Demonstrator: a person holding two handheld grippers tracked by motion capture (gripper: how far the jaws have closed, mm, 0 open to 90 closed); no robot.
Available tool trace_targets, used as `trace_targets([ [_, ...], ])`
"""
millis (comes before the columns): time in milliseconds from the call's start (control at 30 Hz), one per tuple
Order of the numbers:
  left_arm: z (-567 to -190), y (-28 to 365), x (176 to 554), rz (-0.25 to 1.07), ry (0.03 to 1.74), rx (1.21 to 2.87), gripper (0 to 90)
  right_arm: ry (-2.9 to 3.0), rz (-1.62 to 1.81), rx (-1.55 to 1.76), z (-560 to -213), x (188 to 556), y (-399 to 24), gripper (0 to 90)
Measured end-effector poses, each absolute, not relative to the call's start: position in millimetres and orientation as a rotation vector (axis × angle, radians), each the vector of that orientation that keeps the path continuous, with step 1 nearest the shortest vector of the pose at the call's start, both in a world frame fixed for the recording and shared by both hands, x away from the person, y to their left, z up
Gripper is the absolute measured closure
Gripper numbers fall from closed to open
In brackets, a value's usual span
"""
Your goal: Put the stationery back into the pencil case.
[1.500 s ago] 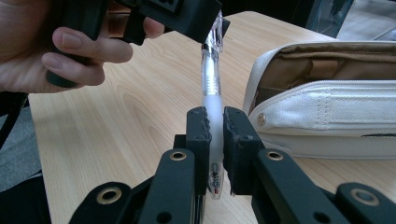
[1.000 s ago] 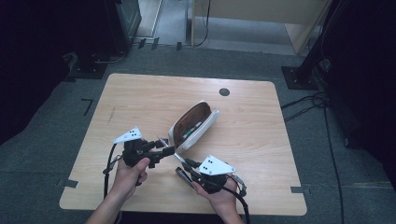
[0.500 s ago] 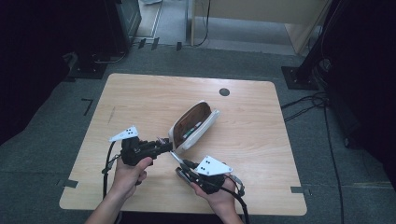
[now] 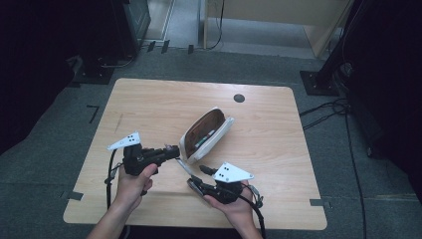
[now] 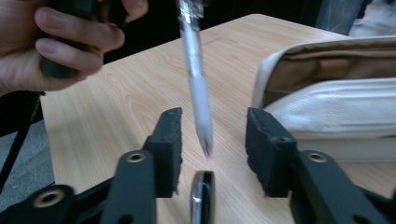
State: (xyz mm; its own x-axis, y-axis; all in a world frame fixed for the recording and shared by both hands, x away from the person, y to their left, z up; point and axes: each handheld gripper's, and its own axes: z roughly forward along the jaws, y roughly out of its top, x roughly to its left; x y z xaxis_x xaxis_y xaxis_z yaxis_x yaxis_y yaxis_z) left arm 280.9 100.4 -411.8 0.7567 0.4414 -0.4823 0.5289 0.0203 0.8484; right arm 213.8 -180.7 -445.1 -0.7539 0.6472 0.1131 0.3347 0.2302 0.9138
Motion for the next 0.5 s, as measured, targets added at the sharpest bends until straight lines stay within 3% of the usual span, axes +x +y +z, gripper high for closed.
trace_targets([
  [367,-395.2,109.1,280.3,-0.012,0.801,1.581,80.9,2.198,1.402,1.057,-449.6,213.5,-218.1,26.2],
  [500,-388.8,112.6,281.6,0.011,0.806,1.574,80.9,2.192,1.36,1.119,-456.4,213.2,-235.5,20.2],
])
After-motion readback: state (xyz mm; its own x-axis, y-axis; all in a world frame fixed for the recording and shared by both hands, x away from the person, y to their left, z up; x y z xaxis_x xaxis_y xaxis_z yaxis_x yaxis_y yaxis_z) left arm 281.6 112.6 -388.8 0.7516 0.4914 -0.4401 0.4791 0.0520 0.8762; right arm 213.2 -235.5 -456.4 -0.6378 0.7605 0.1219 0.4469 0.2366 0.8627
